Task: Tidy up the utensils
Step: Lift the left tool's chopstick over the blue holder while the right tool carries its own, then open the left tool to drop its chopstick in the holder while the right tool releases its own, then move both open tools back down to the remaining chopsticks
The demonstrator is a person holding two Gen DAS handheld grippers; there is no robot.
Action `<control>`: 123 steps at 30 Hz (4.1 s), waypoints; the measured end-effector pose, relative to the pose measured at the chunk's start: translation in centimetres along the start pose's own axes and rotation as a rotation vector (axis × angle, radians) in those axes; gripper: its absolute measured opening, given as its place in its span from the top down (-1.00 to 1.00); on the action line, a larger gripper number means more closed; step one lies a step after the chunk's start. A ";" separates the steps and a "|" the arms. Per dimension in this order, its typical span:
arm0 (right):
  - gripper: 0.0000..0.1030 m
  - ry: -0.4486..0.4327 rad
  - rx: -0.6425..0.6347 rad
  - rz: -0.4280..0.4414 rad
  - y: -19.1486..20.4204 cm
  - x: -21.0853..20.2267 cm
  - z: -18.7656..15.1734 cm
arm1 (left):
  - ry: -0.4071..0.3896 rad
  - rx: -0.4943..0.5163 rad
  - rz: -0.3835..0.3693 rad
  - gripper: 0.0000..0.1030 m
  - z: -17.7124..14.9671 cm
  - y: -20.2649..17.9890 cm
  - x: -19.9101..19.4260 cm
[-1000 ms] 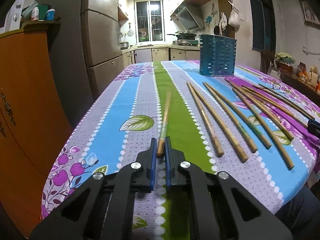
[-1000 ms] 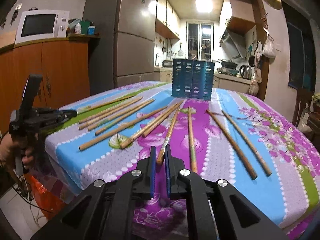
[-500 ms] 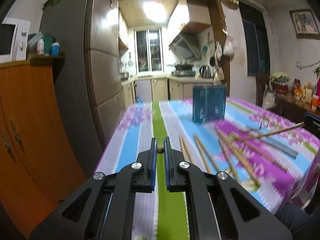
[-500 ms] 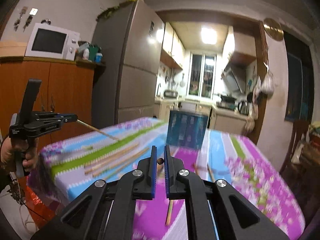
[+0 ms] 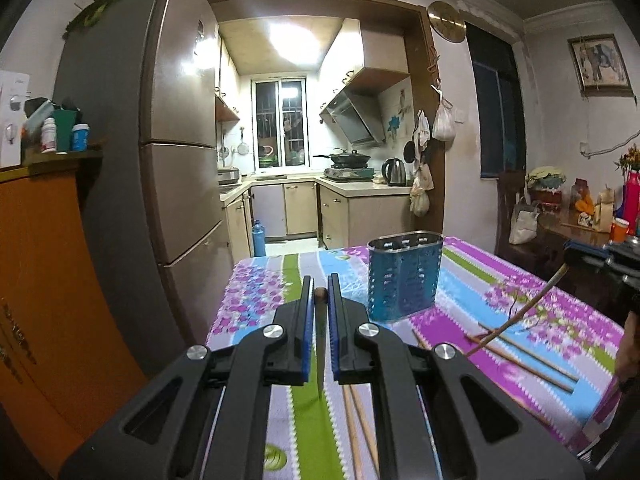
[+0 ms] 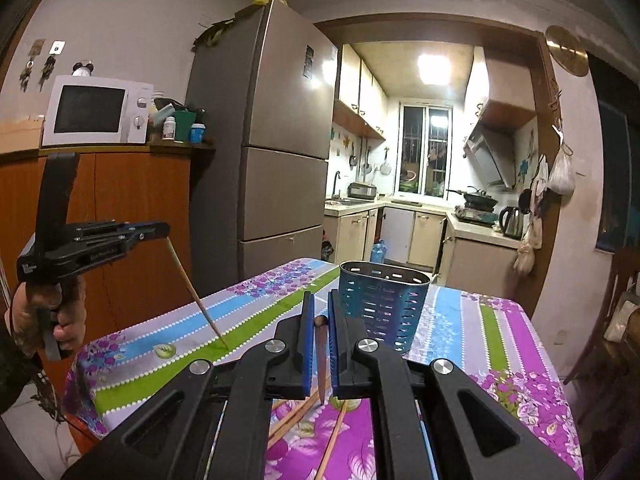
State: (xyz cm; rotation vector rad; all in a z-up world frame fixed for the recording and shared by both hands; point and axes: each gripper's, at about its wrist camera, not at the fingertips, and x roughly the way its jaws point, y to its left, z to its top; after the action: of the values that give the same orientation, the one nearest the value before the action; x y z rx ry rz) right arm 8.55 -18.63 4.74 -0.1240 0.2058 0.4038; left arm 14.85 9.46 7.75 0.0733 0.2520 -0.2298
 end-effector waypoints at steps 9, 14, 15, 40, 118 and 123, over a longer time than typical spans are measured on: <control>0.85 0.011 -0.027 0.025 -1.3 1.9 3.8 | -0.029 0.020 -0.018 0.90 4.0 -1.3 0.6; 0.85 -0.008 -0.035 0.028 -2.1 2.2 6.4 | -0.037 0.002 -0.045 0.90 6.0 -1.8 1.3; 0.85 -0.013 -0.033 0.028 -2.5 2.4 7.0 | -0.037 0.002 -0.050 0.90 6.5 -2.0 1.5; 0.85 -0.088 -0.006 0.011 -14.3 16.9 22.0 | -0.103 -0.016 -0.156 0.90 19.3 -7.7 13.7; 0.64 0.293 0.112 -0.080 11.1 2.2 -16.5 | 0.302 0.002 -0.043 0.04 -17.2 0.2 -1.5; 0.64 0.283 0.114 -0.090 11.2 2.3 -16.6 | 0.294 0.056 -0.083 0.18 -17.7 -1.4 -1.8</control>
State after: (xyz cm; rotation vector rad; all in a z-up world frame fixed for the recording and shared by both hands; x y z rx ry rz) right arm 3.19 -10.21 -12.80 -0.0770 0.4993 0.2828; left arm 8.63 10.29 -9.00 0.1530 0.5420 -0.3090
